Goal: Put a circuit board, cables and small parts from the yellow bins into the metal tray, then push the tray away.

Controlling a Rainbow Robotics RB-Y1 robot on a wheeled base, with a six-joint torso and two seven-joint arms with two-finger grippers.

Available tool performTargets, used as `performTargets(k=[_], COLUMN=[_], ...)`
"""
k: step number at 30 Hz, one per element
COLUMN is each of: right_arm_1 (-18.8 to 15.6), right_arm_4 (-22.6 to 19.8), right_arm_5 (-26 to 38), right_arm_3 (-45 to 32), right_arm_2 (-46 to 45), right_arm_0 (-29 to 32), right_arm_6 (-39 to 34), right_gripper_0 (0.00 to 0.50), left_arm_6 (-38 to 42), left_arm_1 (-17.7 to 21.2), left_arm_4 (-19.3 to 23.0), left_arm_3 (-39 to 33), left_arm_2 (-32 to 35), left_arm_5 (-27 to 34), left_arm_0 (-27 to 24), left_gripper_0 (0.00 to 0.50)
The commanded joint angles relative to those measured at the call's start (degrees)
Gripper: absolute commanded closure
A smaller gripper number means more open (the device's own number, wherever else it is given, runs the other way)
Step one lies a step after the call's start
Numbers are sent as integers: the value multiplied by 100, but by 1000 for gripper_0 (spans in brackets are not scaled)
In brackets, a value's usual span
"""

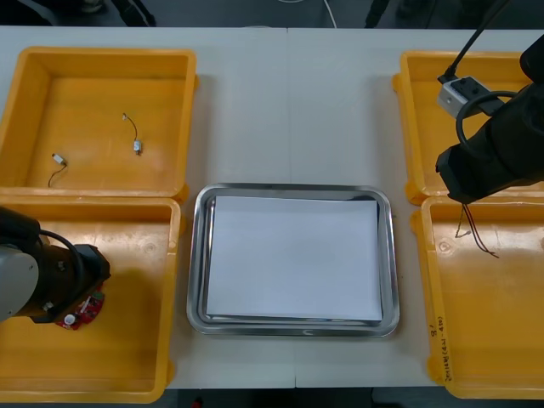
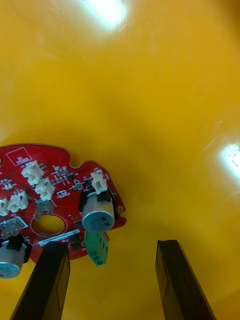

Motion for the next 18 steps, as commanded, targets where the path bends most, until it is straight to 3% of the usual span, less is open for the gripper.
performTargets(k=[1,14,15,16,17,18], right_arm_1=[75,75,75,75,75,75], right_arm_4=[44,53,53,44,53,53], right_arm_5=[34,34,34,34,34,34], right_arm_3=[-4,-4,-4,-4,-4,-4], right_arm_2=[58,58,58,49,58,58], right_arm_0=[-204,-204,-204,-204,-204,-204], right_arm_6=[194,194,194,202,194,194], right_gripper_0=[500,500,500,500,500,500], left_arm_6=[451,451,442,434,434,434], left_arm_1=[-70,-70,-61,-61,-61,-53], left_arm_4=[-143,-310,-319,-337,-345,-354], left_arm_3=[90,196,196,196,187,187], left_arm_2=[-240,-407,-415,-442,-451,-459], left_arm_5=[-296,-410,-410,-410,-410,-410], left_arm_0=[245,271,271,271,271,271], left_gripper_0=[0,0,106,272,403,500])
